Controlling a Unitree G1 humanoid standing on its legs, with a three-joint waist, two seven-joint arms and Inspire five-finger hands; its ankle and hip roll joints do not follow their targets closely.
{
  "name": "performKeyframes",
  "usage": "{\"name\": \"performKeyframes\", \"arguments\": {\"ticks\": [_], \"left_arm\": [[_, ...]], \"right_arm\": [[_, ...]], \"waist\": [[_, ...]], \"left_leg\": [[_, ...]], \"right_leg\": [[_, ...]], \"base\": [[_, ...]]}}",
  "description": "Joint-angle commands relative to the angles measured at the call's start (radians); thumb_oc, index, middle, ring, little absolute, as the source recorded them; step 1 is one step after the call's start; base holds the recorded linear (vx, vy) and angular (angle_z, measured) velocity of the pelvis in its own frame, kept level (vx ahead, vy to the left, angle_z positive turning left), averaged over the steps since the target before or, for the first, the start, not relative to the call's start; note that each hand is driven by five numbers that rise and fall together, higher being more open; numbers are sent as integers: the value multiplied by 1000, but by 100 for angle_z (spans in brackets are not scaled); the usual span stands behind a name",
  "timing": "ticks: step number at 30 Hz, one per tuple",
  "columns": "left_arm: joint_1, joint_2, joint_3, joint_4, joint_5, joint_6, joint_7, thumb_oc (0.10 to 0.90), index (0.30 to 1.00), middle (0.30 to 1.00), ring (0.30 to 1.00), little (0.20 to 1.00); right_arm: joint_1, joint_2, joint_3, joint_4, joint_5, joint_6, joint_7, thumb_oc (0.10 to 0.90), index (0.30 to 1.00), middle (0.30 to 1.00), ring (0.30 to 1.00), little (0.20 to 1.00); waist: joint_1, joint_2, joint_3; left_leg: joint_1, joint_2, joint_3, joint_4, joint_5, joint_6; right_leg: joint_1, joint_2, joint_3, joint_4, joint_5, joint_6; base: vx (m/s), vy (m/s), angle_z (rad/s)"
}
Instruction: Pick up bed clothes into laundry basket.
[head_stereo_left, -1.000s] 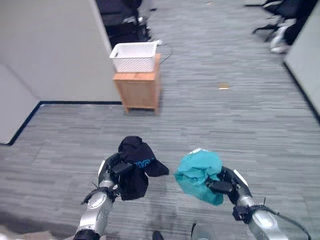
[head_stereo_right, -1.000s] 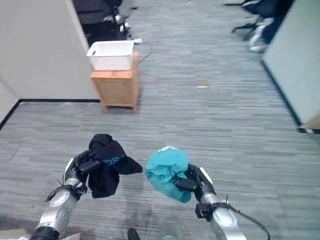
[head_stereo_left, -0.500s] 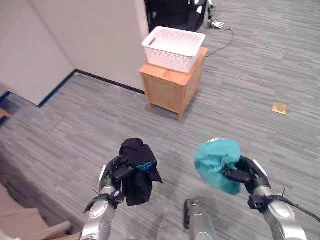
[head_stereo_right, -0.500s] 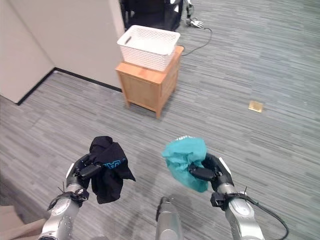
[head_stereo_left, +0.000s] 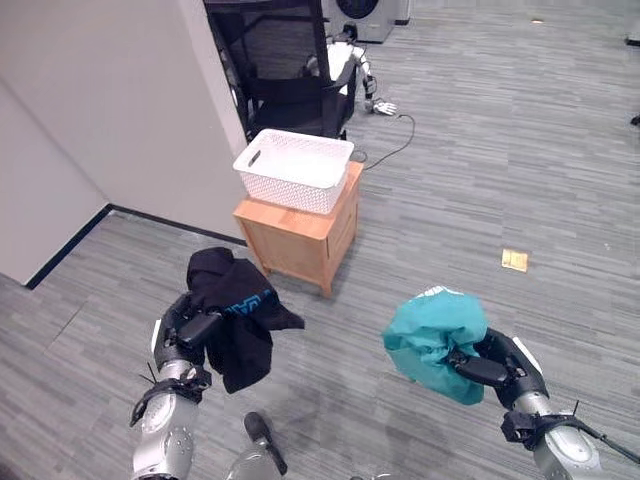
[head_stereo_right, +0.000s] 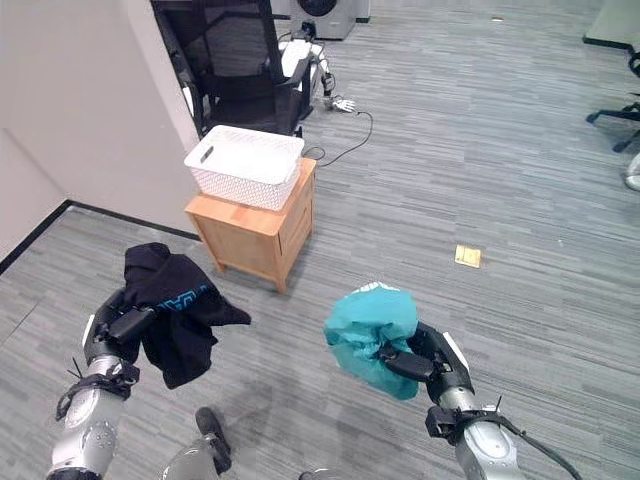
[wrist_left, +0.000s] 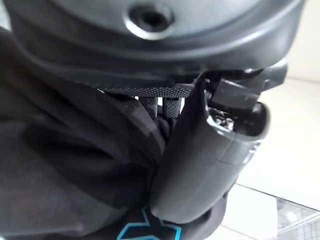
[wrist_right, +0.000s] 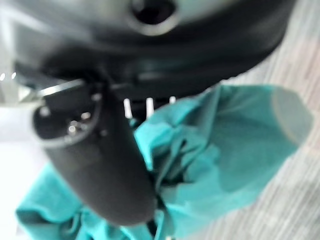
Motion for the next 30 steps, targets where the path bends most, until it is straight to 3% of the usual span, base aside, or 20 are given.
{"name": "performKeyframes", "arguments": {"ticks": [1,2,3,4,7,8,9,10,11,14,15,16,19,24,30], "left_arm": [[-78,101,110,-140,0,-175,2,400,300,300,300,300],[-83,100,110,-140,-3,-176,0,400,300,300,300,300],[-85,100,104,-135,-2,-175,0,400,300,300,300,300],[-93,103,95,-126,7,-174,5,400,300,300,300,300],[-109,113,72,-140,21,-172,6,400,300,300,300,300],[-109,113,72,-140,21,-172,6,400,300,300,300,300],[-118,127,55,-144,27,-174,12,400,300,300,300,300],[-127,136,57,-145,34,-173,23,400,300,300,300,300],[-136,142,63,-176,19,-166,17,400,300,300,300,300],[-123,149,77,-183,14,-168,3,400,300,300,300,300],[-129,146,88,-167,5,-170,10,400,300,300,300,300],[-134,144,89,-159,17,-174,19,400,300,300,300,300],[-119,114,92,-157,20,-173,3,400,300,300,300,300],[-80,66,107,-146,7,-161,-22,400,300,300,300,300],[-69,78,128,-152,-4,-153,-34,400,300,300,300,300]], "right_arm": [[-41,-66,-70,-113,28,-104,37,400,300,300,300,300],[-44,-58,-71,-115,25,-105,33,400,300,300,300,300],[-43,-50,-69,-115,17,-105,32,400,300,300,300,300],[-45,-41,-64,-110,9,-107,27,400,300,300,300,300],[-59,-12,-49,-121,4,-103,23,400,300,300,300,300],[-59,-12,-49,-121,4,-103,23,400,300,300,300,300],[-83,-8,-30,-112,-24,-105,8,400,300,300,300,300],[-102,0,-14,-102,-38,-95,-10,400,300,300,300,300],[-103,17,-11,-97,3,-74,-4,400,300,300,300,300],[-67,16,-54,-75,30,-61,-7,400,300,300,300,300],[-50,22,-74,-86,49,-64,-11,400,300,300,300,300],[-29,20,-92,-90,46,-68,4,400,300,300,300,300],[-24,12,-118,-84,31,-76,-25,400,300,300,300,300],[-28,-39,-228,-84,-23,-84,-49,400,300,300,300,300],[-88,-133,-300,-98,-62,-94,-69,400,300,300,300,300]], "waist": [[17,20,-81],[20,18,-98],[24,22,-107],[27,10,-116],[25,-13,-120],[26,-14,-121],[5,-9,-95],[3,-8,-83],[-9,6,-71],[-27,12,-74],[-37,6,-79],[-44,-1,-82],[-30,-17,-93],[-26,-18,-116],[-18,-22,-114]], "left_leg": [[172,89,25,-91,153,-110],[176,70,31,-83,121,-115],[172,57,39,-70,104,-90],[174,20,41,-54,88,-77],[215,-100,76,-67,-10,6],[216,-101,77,-68,-10,6],[247,-145,47,-79,-49,31],[271,-160,63,-86,-72,45],[334,-194,76,-142,-99,48],[361,-192,67,-179,-99,21],[374,-189,63,-193,-108,6],[371,-185,45,-185,-122,3],[354,-170,61,-164,-101,-3],[350,-158,57,-165,-94,-9],[344,-161,43,-178,-97,-7]], "right_leg": [[-46,-161,3,140,-3,106],[-14,-183,-1,144,-22,120],[-11,-204,-6,164,5,129],[-12,-247,-13,224,57,149],[-113,-344,8,454,312,200],[-114,-344,9,455,312,200],[-198,-345,62,583,382,216],[-250,-369,57,626,374,222],[-338,-440,-42,558,321,215],[-371,-387,-77,353,269,204],[-370,-352,-72,214,257,204],[-350,-323,-40,151,229,197],[-294,-291,-57,54,250,185],[-243,-267,-92,0,253,182],[-239,-268,-99,-2,248,182]], "base": [[749,64,-23],[689,94,-26],[483,117,-21],[398,154,-1],[309,195,26],[326,203,42],[290,178,34],[555,307,57],[433,194,42],[320,-54,4],[240,-199,38],[119,-214,27],[31,-147,-19],[94,-72,-17],[29,-17,9]]}}
